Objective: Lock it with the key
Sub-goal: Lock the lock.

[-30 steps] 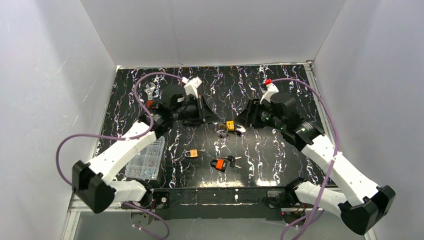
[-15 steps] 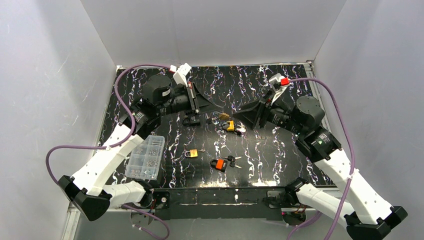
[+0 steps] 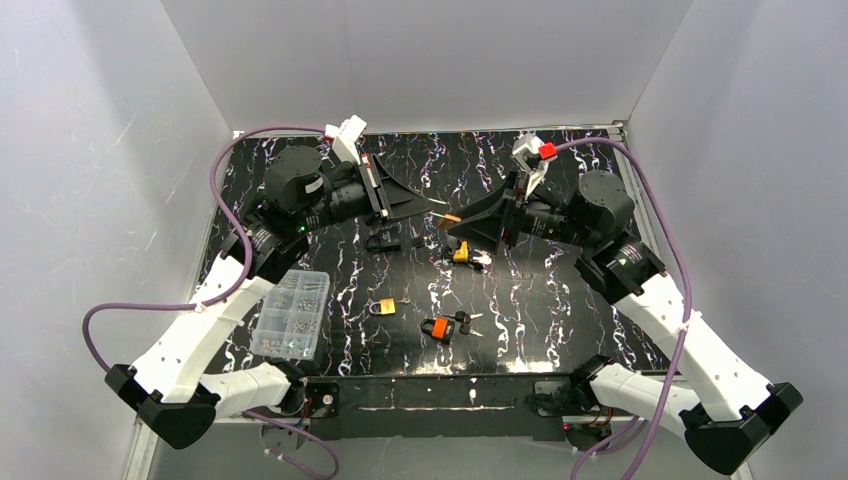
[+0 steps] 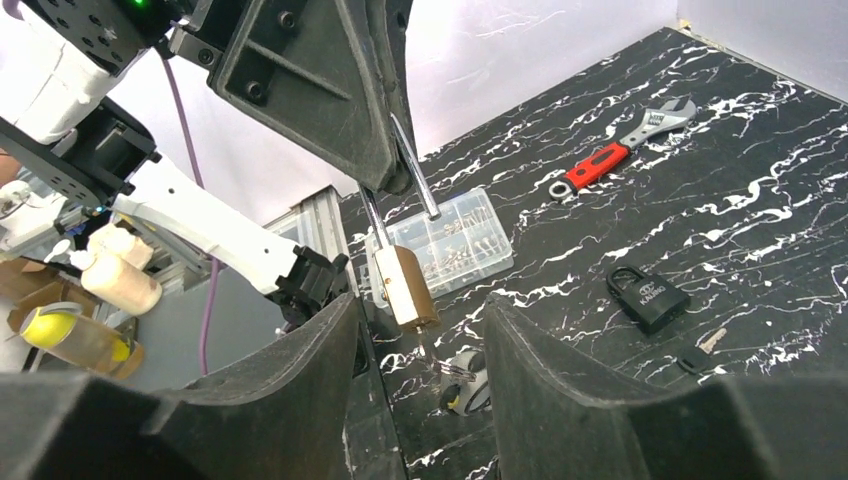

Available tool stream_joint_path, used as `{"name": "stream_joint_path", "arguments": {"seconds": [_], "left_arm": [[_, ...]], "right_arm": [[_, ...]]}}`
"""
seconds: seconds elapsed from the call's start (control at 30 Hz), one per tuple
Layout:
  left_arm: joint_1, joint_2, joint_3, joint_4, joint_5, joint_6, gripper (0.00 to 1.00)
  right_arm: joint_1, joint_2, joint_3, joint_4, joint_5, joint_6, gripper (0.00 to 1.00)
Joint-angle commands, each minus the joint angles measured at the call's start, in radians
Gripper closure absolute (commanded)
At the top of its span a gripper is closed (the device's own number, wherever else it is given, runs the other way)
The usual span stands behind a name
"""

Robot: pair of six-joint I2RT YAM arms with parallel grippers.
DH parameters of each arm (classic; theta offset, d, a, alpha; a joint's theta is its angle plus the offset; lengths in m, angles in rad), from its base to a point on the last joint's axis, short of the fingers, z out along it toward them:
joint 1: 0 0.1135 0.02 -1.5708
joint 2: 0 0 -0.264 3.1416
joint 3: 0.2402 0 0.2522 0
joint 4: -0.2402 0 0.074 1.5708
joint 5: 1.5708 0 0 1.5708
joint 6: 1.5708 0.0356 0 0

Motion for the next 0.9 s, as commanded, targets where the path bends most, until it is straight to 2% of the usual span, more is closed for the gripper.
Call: {"name": "stream_joint_path", "arguments": {"seconds": [0.0, 0.47, 0.87], "left_arm": [[0.003, -0.03, 0.036, 0.083, 0.034, -0.072, 1.0], [0.008, -0.037, 0.009, 0.156, 0.037, -0.151, 1.0], [0.009, -0.044, -0.007, 0.157, 0.033, -0.158, 1.0]], "right_arm": [[0.012, -0.008, 0.044, 0.104, -0.032, -0.008, 0.45], [0.04, -0.025, 0.021, 0.156, 0.003, 0.027, 0.59], [0.04, -0.045, 0.019, 0.174, 0.028, 0.049, 0.61]]}}
